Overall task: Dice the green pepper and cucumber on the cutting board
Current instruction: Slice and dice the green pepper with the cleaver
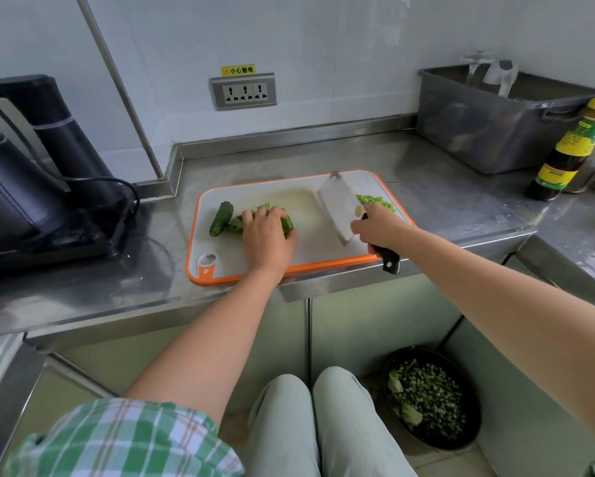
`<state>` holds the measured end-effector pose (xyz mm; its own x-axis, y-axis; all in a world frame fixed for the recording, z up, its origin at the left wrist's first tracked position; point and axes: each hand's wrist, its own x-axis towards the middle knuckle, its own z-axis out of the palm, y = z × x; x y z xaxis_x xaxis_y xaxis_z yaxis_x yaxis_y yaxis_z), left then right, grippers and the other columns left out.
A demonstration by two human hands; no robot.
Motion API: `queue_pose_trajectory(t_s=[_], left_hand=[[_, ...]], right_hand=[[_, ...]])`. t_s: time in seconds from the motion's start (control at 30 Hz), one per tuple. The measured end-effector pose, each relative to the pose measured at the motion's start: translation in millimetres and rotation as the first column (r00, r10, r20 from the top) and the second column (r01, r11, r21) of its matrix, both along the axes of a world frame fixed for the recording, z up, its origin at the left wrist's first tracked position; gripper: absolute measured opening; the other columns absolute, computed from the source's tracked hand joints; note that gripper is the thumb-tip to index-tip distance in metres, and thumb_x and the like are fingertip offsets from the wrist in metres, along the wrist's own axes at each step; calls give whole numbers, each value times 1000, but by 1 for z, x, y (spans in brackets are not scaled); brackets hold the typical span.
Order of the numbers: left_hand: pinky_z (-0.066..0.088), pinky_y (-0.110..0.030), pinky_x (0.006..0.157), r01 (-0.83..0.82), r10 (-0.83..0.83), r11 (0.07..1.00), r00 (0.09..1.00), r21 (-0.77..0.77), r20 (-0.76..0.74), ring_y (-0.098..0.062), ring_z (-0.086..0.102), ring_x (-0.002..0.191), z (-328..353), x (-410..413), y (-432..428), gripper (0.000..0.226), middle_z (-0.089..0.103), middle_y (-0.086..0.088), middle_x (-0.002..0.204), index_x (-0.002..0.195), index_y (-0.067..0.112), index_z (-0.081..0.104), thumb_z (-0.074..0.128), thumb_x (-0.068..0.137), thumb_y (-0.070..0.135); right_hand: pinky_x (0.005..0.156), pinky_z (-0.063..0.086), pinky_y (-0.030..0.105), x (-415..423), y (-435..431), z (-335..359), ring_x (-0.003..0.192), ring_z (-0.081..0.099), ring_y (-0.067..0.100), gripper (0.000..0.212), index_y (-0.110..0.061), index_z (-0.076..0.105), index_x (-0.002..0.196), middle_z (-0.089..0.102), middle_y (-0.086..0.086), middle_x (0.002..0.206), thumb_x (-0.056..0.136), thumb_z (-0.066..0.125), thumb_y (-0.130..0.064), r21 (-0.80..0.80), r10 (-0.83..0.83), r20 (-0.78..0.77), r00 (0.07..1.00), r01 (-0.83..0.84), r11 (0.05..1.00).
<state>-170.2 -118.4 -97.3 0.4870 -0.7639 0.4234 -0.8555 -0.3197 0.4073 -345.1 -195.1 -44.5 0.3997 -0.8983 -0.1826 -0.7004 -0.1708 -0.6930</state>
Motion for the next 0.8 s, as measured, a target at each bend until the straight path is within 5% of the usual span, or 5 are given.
queue_pose_trajectory(t_s=[0.13,0.27,0.37,0.57,0.8], left_hand=[[42,-34,77,12,-13,999,999,-31,-47,-26,43,106,2,-11,-3,22,65,-1,100,106,21,64,66,85,27],[40,-31,72,55,-55,998,998,-16,-17,-24,43,107,5,-22,-9,23,65,1,100,105,22,64,68,83,29],[39,-31,75,88,-87,996,996,19,-11,-25,43,109,4,-24,-8,31,63,0,103,108,22,63,71,80,33],[47,-35,83,165,-167,982,986,-93,-14,-24,47,114,3,-8,9,75,45,-5,125,134,22,47,78,69,42],[33,-38,102,143,-145,973,989,180,-2,-32,42,125,1,7,7,76,51,-11,137,142,14,40,66,78,46]], right_hand=[[42,39,23,-22,-17,5,45,51,22,8,-3,42,97,48,9,67,90,41,-5,-17,-160,-22,987,159,987],[40,37,22,-14,-12,5,41,50,20,8,-6,41,96,48,8,70,89,44,-8,-56,-48,1,999,48,997],[35,37,20,-6,-6,0,34,47,17,10,-7,42,96,49,7,66,89,49,-9,-23,48,-6,999,-48,999],[42,37,22,-19,-12,5,44,54,22,2,-6,40,89,50,8,68,88,41,-4,-111,-96,-107,990,84,990],[42,40,25,-2,4,7,42,50,22,9,-5,41,98,49,9,70,89,44,-7,-38,34,0,999,-34,999]])
